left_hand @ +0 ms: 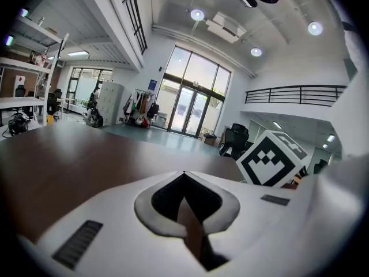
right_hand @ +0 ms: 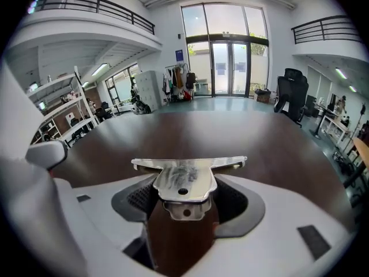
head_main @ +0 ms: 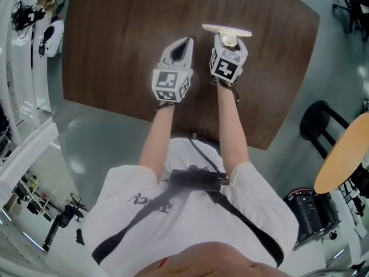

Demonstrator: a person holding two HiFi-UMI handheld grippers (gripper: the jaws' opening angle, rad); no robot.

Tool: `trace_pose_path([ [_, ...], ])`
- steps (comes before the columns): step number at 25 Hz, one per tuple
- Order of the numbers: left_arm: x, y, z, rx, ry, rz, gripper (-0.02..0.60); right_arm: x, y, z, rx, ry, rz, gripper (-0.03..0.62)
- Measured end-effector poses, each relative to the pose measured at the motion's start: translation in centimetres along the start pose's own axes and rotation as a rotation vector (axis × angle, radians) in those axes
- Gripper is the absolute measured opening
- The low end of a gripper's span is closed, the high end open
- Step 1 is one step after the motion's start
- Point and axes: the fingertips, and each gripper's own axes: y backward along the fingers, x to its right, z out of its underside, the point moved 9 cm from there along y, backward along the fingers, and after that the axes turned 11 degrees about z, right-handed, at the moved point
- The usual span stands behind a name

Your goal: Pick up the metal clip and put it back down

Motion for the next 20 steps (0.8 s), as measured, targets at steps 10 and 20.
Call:
trace_pose_path([
  [10, 0.5, -0.8, 1.5, -0.047, 0.002, 0.021, 0.009, -0.6, -2.3, 1.4, -0.047, -0.087, 0.11, 0.299],
  [20, 1.7, 0.9, 1.3, -0.026, 0.007, 0.014, 0.009, 0.5, 0.6, 1.2, -0.005, -0.072, 0.068, 0.301],
])
